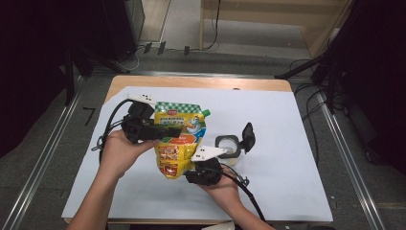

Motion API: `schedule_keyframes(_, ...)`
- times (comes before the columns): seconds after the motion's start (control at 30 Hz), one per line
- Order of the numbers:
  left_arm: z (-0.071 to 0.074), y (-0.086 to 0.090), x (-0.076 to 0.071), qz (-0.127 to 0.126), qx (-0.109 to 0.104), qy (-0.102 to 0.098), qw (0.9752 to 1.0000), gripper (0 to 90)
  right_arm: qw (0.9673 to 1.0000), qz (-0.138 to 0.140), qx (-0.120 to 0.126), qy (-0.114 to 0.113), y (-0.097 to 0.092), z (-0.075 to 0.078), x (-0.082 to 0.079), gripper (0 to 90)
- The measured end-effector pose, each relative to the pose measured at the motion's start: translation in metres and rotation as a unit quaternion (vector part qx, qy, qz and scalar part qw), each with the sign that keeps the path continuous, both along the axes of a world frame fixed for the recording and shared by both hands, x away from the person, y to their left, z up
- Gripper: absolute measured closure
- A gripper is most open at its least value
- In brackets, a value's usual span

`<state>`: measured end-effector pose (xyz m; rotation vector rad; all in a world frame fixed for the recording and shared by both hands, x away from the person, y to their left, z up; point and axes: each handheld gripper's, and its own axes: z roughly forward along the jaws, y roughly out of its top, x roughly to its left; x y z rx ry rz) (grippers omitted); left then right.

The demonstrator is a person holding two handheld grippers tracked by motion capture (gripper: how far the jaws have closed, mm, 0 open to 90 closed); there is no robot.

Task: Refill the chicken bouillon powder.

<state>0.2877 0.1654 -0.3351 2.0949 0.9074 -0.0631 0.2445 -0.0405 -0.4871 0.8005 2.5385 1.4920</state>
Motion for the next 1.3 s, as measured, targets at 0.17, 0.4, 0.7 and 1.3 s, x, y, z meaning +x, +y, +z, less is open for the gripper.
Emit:
schedule_keyframes(0.17, -0.004, -0.008, -0.001, 0.000, 0.016, 0.000, 0.9999, 74.5, 1.0000, 0.001, 0.000, -0.002, 0.000, 0.001, -0.001, 63.5)
schedule_keyframes(0.4, -0.009, -0.015, -0.001, -0.004, 0.024, 0.001, 0.9997, 71.4, 0.9999, 0.009, 0.006, -0.003, 0.001, 0.006, -0.004, 62.1)
schedule_keyframes(0.7, -0.016, -0.019, 0.001, -0.008, 0.025, 0.007, 0.9996, 67.1, 0.9997, 0.018, 0.016, -0.004, 0.001, 0.015, -0.008, 58.2)
schedule_keyframes(1.3, -0.031, -0.026, 0.008, -0.007, -0.012, 0.029, 0.9995, 67.7, 0.9997, 0.013, 0.013, 0.014, -0.002, 0.019, -0.012, 56.8)
